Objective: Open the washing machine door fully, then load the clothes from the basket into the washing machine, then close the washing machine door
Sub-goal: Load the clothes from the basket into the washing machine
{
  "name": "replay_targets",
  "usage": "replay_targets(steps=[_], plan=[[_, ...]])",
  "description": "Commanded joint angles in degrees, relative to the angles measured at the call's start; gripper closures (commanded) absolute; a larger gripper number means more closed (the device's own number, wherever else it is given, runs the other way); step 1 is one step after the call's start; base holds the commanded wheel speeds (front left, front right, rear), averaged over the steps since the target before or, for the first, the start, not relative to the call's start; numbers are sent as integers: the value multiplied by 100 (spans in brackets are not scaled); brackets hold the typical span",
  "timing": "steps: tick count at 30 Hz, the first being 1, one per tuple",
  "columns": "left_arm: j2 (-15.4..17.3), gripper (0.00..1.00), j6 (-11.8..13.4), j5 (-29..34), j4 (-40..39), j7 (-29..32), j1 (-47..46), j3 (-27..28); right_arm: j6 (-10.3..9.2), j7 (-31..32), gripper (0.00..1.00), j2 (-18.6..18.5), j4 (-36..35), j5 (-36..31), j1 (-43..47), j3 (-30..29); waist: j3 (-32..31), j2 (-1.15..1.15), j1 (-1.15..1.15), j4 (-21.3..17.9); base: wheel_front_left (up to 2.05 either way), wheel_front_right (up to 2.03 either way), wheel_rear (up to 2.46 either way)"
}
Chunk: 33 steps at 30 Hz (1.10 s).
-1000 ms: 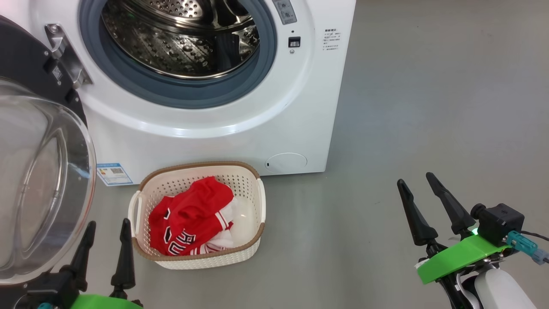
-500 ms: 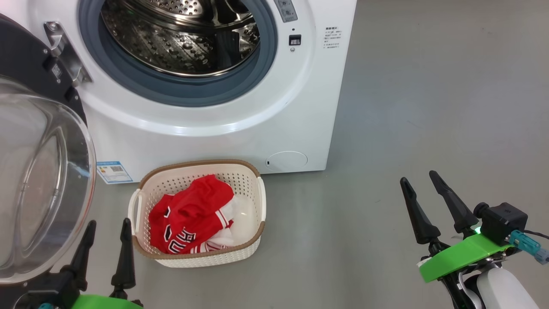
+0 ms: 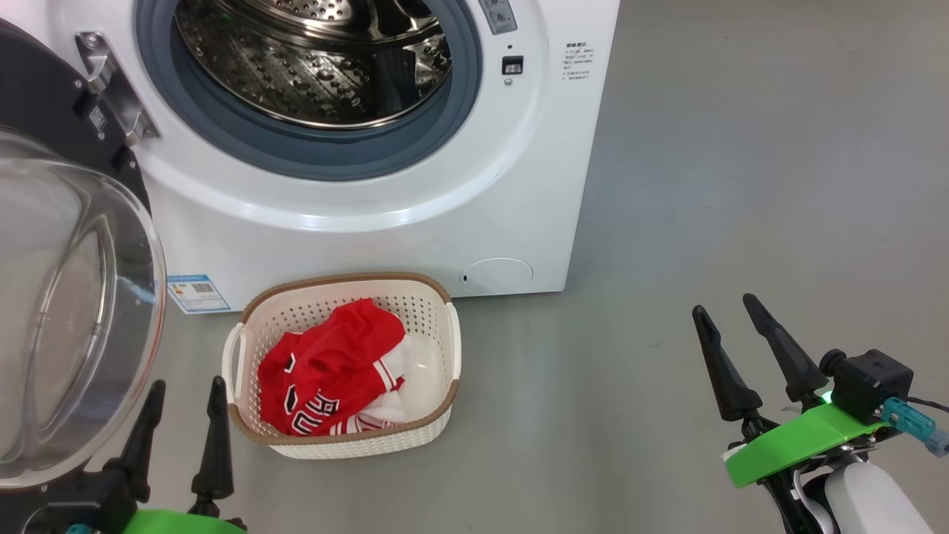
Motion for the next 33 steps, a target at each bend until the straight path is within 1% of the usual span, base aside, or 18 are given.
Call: replay_targets(steps=[1, 33], plan=[[79, 0, -76, 60, -122, -46, -201, 224, 9, -69, 0, -52, -164, -38, 8, 92, 0, 0, 0, 3, 0, 0, 0], [19, 0, -184, 158, -15, -46, -274, 302, 9, -69, 0, -41, -155, -22, -28, 112, 37, 0, 0, 15, 0, 0, 0]])
